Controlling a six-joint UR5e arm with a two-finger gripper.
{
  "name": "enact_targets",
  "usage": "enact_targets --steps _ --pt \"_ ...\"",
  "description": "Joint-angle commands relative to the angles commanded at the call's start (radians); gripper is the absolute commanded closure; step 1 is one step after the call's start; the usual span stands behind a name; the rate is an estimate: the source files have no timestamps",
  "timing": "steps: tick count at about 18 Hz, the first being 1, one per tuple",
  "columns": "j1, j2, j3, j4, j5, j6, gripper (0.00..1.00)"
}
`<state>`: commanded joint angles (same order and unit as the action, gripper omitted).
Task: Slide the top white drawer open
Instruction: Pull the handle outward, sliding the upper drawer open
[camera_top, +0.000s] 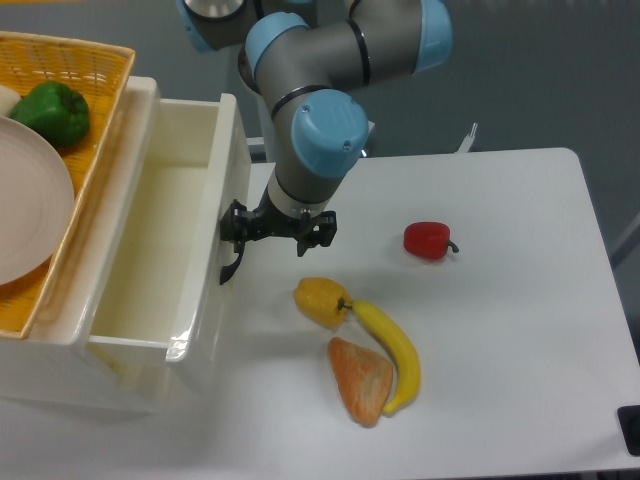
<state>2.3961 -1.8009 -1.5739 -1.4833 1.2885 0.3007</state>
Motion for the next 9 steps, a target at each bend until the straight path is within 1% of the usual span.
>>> enact_targets --steps 9 --pt "0.034 0.000 0.002 0.000 -0.002 0.000 0.00"
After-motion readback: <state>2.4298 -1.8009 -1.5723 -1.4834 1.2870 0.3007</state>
